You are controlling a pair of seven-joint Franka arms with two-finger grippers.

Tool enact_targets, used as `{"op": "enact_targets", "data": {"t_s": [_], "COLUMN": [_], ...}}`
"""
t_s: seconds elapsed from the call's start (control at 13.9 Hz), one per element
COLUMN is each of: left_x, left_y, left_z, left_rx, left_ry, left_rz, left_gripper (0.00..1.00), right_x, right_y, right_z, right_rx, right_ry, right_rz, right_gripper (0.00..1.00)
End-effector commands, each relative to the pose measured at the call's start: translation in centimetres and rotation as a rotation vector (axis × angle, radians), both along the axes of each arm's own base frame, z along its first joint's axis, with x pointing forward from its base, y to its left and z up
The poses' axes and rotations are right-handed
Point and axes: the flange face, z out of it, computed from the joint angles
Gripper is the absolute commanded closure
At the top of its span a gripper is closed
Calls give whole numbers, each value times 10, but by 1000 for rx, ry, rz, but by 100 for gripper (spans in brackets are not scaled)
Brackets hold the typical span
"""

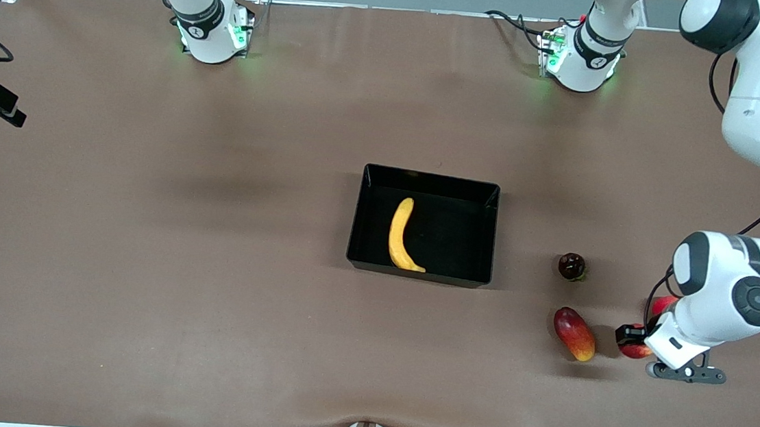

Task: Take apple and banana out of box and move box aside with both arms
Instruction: 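Lift the apple out of the box and lower it beside the mango, then open the left gripper to release the apple on the table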

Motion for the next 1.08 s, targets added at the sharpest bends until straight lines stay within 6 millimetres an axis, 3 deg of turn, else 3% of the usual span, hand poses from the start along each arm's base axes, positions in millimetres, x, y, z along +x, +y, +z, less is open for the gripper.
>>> {"op": "enact_targets", "data": {"t_s": [0.0,0.07,0.14,0.22,0.29,0.36,0.5,0.65,0.86,1.0], "left_x": [9,9,9,8,8,9,12,9,-6,-22], "left_y": [10,6,6,5,7,13,10,-12,-64,-105], "left_z": [-6,-13,-15,-19,-19,-13,21,54,110,130], "left_rx": [45,45,42,39,40,42,37,27,6,-23], "left_ry": [-29,-28,-30,-26,-27,-33,-71,-52,25,58], "left_rz": [-5,-10,-5,2,-6,-5,0,-19,-48,-90], "left_gripper": [100,100,92,57,10,0,0,0,0,0], "right_x": [0,0,0,0,0,0,0,0,0,0], "right_y": [-1,-1,-2,-2,-2,-2,-2,-2,-2,-2], "right_z": [2,2,2,2,2,2,2,2,1,2], "right_rx": [18,18,19,19,18,19,19,19,19,19], "right_ry": [1,1,1,3,3,3,1,1,4,3], "right_rz": [-12,-12,-13,-13,-13,-13,-13,-13,-13,-13], "right_gripper": [0,0,0,0,0,0,0,0,0,0]}}
